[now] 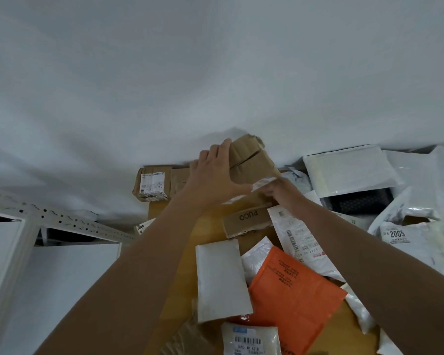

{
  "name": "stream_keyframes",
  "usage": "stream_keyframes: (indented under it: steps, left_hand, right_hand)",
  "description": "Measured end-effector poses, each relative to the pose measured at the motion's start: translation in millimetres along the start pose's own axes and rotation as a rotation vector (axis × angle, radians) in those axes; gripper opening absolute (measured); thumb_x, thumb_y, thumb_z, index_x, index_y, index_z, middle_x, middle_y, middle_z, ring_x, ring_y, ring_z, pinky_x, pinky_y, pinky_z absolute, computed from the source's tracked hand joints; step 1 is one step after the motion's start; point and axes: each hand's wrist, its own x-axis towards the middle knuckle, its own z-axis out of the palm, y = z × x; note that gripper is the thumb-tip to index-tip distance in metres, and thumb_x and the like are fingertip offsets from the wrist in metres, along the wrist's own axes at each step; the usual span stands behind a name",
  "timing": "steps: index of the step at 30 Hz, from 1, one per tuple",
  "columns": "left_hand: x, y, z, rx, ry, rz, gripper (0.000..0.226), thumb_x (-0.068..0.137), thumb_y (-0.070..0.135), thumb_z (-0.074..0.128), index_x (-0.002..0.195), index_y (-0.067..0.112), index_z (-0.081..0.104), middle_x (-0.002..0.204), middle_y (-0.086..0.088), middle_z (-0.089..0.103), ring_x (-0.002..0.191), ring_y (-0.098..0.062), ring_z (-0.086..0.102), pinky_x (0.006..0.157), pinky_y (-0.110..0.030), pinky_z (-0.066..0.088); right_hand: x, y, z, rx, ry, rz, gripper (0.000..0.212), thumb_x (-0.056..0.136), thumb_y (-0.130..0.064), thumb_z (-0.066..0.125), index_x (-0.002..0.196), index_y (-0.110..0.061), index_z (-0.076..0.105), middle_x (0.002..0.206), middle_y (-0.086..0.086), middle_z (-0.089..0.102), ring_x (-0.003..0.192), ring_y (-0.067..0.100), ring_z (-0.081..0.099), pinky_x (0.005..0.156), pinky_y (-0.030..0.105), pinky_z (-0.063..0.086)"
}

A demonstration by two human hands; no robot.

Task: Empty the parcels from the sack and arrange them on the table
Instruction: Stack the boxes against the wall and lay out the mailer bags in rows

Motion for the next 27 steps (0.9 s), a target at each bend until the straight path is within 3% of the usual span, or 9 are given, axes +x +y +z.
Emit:
stream_keyframes:
  steps: [4, 7, 9, 12, 14, 16, 20, 23, 27]
  left_hand:
    - [25, 14, 13, 0.066, 0.006, 0.067, 0.108, 0.072, 0.07, 0.063, 0.152, 0.019, 0.011, 0.146, -0.008, 0.034, 0.13, -0.031, 0.034, 0.107, -0.051, 0.033]
    - [40, 20, 23, 0.089, -0.035, 0.075, 0.108, 0.073, 0.069, 0.061, 0.152, 0.015, 0.011, 0.145, -0.012, 0.033, 0.128, -0.033, 0.036, 0.103, -0.05, 0.038]
    - [49, 23, 32, 0.128, -0.069, 0.085, 0.107, 0.073, 0.067, 0.062, 0.151, 0.013, 0.013, 0.144, -0.013, 0.031, 0.126, -0.034, 0.038, 0.102, -0.05, 0.04]
    - [60, 29, 49, 0.201, -0.143, 0.122, 0.103, 0.073, 0.062, 0.065, 0.149, 0.011, 0.017, 0.142, -0.015, 0.032, 0.123, -0.036, 0.04, 0.103, -0.052, 0.04]
    - [66, 31, 64, 0.245, -0.183, 0.147, 0.104, 0.075, 0.058, 0.069, 0.15, 0.01, 0.016, 0.144, -0.015, 0.031, 0.127, -0.037, 0.038, 0.106, -0.052, 0.037]
    - [73, 31, 78, 0.266, -0.189, 0.165, 0.106, 0.075, 0.054, 0.072, 0.151, 0.011, 0.013, 0.149, -0.015, 0.028, 0.134, -0.037, 0.032, 0.111, -0.051, 0.031]
    - [83, 25, 100, 0.269, -0.138, 0.179, 0.099, 0.082, 0.044, 0.071, 0.154, 0.013, 0.011, 0.156, -0.013, 0.022, 0.145, -0.034, 0.018, 0.119, -0.047, 0.02]
    - [77, 14, 109, 0.283, -0.084, 0.135, 0.086, 0.09, 0.046, 0.06, 0.155, 0.018, 0.011, 0.162, -0.011, 0.008, 0.149, -0.033, 0.005, 0.121, -0.048, 0.009]
    - [46, -19, 105, 0.131, 0.229, -0.178, 0.047, 0.09, 0.036, 0.054, 0.133, 0.018, 0.043, 0.139, -0.014, 0.039, 0.128, -0.033, 0.038, 0.102, -0.043, 0.037]
  right_hand:
    - [1, -1, -15, 0.292, 0.17, 0.093, 0.031, 0.098, -0.008, 0.045, 0.125, 0.001, 0.056, 0.131, 0.025, 0.056, 0.102, 0.031, 0.058, 0.101, 0.048, 0.046]
    - [3, -2, -20, 0.565, 0.282, 0.186, 0.031, 0.101, -0.02, 0.04, 0.122, -0.004, 0.057, 0.136, 0.022, 0.054, 0.122, 0.036, 0.055, 0.103, 0.046, 0.047]
    - [3, -2, -23, 0.703, 0.32, 0.228, 0.037, 0.103, -0.038, 0.037, 0.112, -0.01, 0.06, 0.132, 0.021, 0.058, 0.117, 0.031, 0.058, 0.099, 0.041, 0.047]
    - [6, 4, -26, 0.756, 0.314, 0.196, 0.06, 0.099, -0.054, 0.037, 0.126, -0.004, 0.057, 0.114, 0.023, 0.066, 0.102, 0.028, 0.065, 0.094, 0.038, 0.048]
    - [4, 1, -26, 0.728, 0.286, 0.169, 0.052, 0.095, -0.057, 0.041, 0.112, -0.014, 0.066, 0.098, 0.015, 0.066, 0.09, 0.026, 0.067, 0.087, 0.04, 0.054]
    - [6, 0, -27, 0.638, 0.249, 0.145, 0.044, 0.086, -0.059, 0.048, 0.096, -0.023, 0.07, 0.096, 0.01, 0.069, 0.098, 0.031, 0.068, 0.091, 0.048, 0.055]
    - [2, 1, -17, 0.251, 0.209, 0.083, 0.058, 0.091, -0.047, 0.054, 0.141, -0.023, 0.04, 0.125, -0.001, 0.054, 0.113, 0.023, 0.054, 0.096, 0.043, 0.049]
    - [4, 6, -8, 0.045, 0.188, 0.071, 0.069, 0.085, -0.038, 0.061, 0.144, -0.024, 0.031, 0.124, 0.001, 0.057, 0.107, 0.022, 0.057, 0.094, 0.045, 0.051]
    - [14, 3, 0, -0.076, 0.189, 0.104, 0.063, 0.09, -0.031, 0.06, 0.143, -0.018, 0.029, 0.12, 0.005, 0.056, 0.108, 0.025, 0.054, 0.093, 0.042, 0.049]
